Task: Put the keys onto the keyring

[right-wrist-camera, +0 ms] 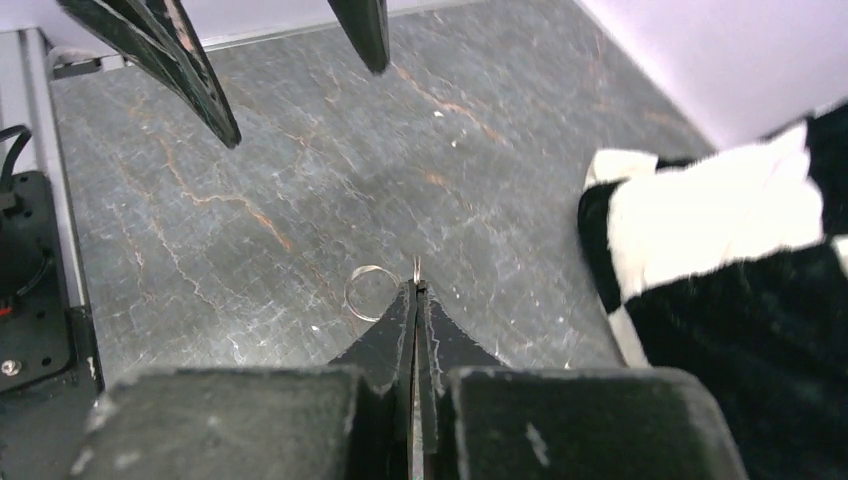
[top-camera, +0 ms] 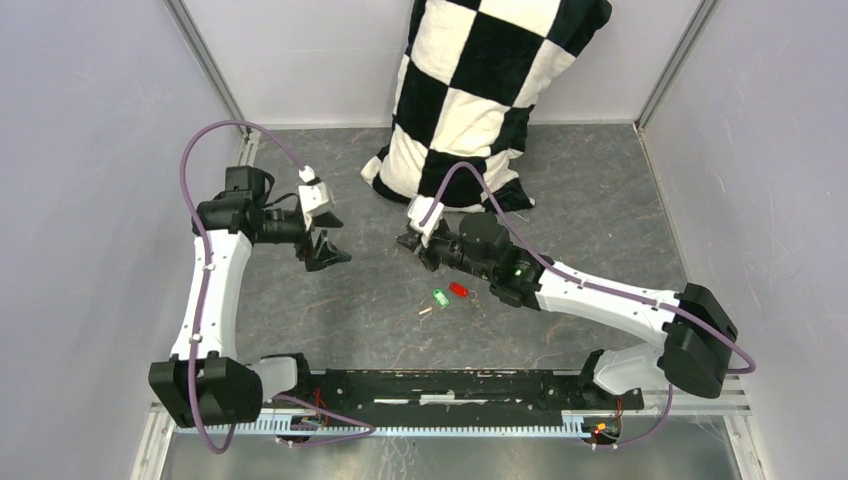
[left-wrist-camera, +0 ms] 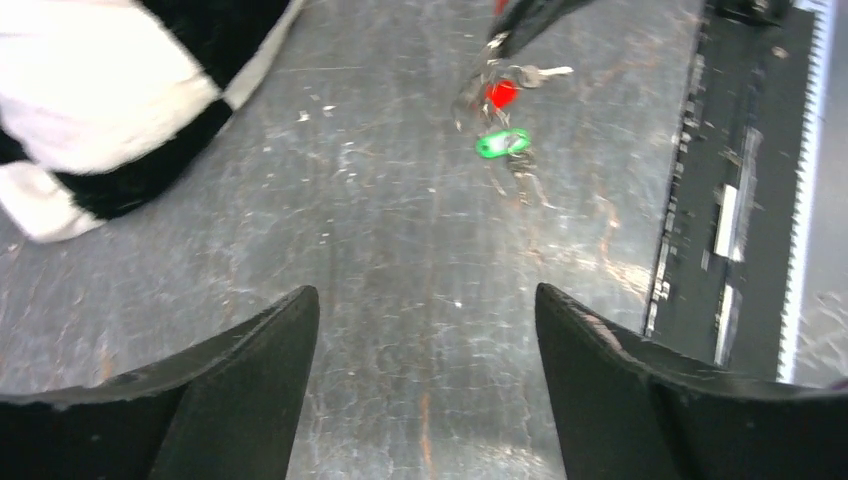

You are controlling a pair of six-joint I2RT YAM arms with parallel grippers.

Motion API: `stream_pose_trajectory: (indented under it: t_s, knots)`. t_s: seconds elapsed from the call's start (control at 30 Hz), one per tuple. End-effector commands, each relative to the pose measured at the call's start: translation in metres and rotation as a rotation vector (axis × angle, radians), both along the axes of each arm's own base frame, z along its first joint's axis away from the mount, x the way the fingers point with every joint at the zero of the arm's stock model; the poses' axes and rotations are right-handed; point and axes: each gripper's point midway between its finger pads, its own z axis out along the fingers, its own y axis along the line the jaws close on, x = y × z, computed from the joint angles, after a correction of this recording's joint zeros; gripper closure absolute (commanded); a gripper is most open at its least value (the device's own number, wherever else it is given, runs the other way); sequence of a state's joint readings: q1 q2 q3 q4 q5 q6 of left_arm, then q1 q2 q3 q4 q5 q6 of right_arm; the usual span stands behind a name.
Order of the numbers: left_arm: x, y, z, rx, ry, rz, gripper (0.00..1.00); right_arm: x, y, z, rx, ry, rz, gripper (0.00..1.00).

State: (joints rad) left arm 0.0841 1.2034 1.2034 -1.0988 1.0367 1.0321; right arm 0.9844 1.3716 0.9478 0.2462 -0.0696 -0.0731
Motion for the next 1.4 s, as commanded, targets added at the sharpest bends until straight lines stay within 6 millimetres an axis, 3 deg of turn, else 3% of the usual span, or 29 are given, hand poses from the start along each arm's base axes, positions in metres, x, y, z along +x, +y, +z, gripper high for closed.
stream_pose_trajectory:
  t_s: [0.0, 0.07, 0.33, 0.57, 0.77, 1.37]
  knots:
    - [-0.059, -0.019, 0.022, -0.025, -0.108, -0.237, 0.21, -0.023, 0.012, 0.047, -0.015, -0.230, 0.099, 1.00]
    - [-0.068, -0.023, 0.028, -0.027, -0.139, -0.254, 0.28, -0.034, 0.016, 0.056, -0.015, -0.273, 0.123, 1.00]
    - [-0.099, -0.043, 0.056, -0.089, -0.187, -0.315, 0.40, -0.075, 0.031, 0.081, 0.040, -0.363, 0.195, 1.00]
    - [-0.125, -0.053, 0.060, -0.083, -0.245, -0.406, 0.56, -0.105, 0.039, 0.102, 0.092, -0.395, 0.253, 1.00]
    - [-0.128, -0.054, 0.070, -0.088, -0.325, -0.403, 0.66, -0.116, 0.041, 0.110, 0.099, -0.408, 0.258, 1.00]
    - [-0.133, -0.045, 0.058, -0.005, -0.431, -0.398, 0.71, -0.132, 0.053, 0.116, 0.078, -0.412, 0.298, 1.00]
